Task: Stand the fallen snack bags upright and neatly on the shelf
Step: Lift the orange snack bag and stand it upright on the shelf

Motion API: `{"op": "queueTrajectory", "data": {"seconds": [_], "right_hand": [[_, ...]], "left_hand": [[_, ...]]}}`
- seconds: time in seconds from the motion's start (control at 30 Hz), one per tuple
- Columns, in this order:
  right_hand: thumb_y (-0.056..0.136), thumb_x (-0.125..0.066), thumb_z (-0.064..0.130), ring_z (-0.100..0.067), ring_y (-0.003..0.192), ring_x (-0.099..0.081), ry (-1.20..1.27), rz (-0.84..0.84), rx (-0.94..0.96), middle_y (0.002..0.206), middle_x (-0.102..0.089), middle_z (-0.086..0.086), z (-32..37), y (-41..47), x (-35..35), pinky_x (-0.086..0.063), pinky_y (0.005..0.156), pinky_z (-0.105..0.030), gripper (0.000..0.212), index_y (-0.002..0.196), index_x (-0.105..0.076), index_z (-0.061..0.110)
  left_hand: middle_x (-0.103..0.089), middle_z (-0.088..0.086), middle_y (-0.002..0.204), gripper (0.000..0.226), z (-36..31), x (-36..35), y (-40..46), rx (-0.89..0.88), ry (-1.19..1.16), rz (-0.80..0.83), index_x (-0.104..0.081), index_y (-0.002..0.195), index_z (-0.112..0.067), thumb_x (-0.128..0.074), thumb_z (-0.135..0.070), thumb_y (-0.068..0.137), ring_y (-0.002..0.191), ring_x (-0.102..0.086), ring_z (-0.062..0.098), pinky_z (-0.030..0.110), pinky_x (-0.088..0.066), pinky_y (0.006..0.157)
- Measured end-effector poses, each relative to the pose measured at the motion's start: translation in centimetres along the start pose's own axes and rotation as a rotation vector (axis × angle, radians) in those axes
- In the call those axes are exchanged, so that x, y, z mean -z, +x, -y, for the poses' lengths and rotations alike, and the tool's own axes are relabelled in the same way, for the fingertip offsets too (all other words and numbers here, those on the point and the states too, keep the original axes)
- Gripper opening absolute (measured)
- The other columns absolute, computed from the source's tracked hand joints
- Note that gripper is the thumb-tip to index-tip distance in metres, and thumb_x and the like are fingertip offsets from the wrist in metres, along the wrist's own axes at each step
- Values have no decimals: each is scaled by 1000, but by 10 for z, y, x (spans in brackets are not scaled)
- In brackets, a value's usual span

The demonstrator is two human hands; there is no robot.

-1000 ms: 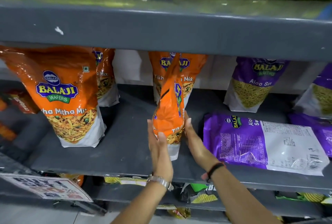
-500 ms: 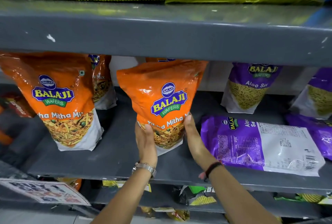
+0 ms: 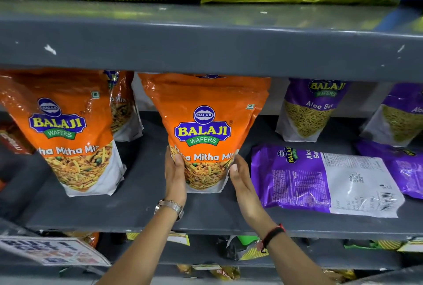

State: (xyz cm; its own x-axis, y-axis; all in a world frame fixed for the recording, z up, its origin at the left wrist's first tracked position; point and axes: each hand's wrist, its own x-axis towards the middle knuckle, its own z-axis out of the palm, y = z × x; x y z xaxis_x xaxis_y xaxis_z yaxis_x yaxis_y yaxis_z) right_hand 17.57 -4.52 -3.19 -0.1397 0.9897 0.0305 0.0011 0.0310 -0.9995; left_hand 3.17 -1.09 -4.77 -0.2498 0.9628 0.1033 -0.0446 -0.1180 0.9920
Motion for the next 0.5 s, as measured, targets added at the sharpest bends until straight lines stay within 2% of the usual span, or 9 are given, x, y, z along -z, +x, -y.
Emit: {"op": "queueTrajectory", "data": {"seconds": [0.07,0.13,0.17,0.2,0.27,0.3,0.4,0.43,0.5], "right_hand": [[56,-41,84,29,103,-40,-21,-2,13,124,-38,27,2,-6,-1,-36,75,6,95,132,-27,30],[50,-38,88,32,104,-35,-30,-41,-15,126,-31,33,7,-10,2,-32,75,9,96,130,-23,38],[47,-36,91,27,111,-32,-27,-76,-42,131,-27,31,7,-10,6,-30,80,7,102,134,-20,39],[49,-35,90,17,121,-29,-30,-107,-70,137,-24,26,8,-10,10,-27,90,1,104,137,-17,38],[68,-34,74,-1,133,-24,-50,-164,-76,148,-22,15,11,-10,25,-22,103,-17,82,139,-18,35],[74,-32,65,-3,134,-24,-75,-190,-61,150,-23,11,14,-11,33,-22,105,-22,72,138,-21,34],[79,-32,67,-3,133,-28,-94,-265,2,147,-31,9,25,-14,65,-22,109,-25,68,137,-28,32],[81,-32,63,-4,132,-30,-109,-291,26,146,-34,7,28,-18,81,-23,110,-25,64,136,-31,29],[90,-35,46,-6,127,-37,-214,-326,64,141,-43,1,30,-21,115,-26,107,-21,49,133,-38,23]], "left_hand": [[-51,-16,112,83,-3,2,1,20,21,3,-40,110,-42,-33,-92,44,93,-54,-18,2,-46,71],[-47,-5,128,105,1,1,-3,53,-10,-60,-36,127,-29,-33,-92,43,110,-50,-4,16,-46,86],[-40,-1,137,110,3,-1,-8,88,-20,-116,-29,133,-23,-34,-91,47,120,-46,8,25,-41,95],[-33,2,143,103,4,-4,-15,123,-19,-194,-24,136,-20,-36,-84,57,127,-39,15,29,-34,100],[-21,9,150,68,8,-12,-29,202,-17,-386,-19,139,-13,-37,-52,85,136,-27,22,31,-24,105],[-20,12,151,57,10,-18,-34,243,-29,-464,-20,139,-9,-36,-36,91,137,-26,25,33,-23,107],[-40,22,138,43,13,-41,-48,280,6,-573,-37,127,0,-44,-20,89,124,-41,32,33,-32,96],[-48,25,130,39,13,-53,-54,278,28,-581,-43,120,3,-47,-17,87,118,-47,34,34,-35,91],[-53,27,124,35,14,-77,-64,321,44,-584,-47,116,8,-49,-9,85,114,-50,38,41,-38,94]]}}
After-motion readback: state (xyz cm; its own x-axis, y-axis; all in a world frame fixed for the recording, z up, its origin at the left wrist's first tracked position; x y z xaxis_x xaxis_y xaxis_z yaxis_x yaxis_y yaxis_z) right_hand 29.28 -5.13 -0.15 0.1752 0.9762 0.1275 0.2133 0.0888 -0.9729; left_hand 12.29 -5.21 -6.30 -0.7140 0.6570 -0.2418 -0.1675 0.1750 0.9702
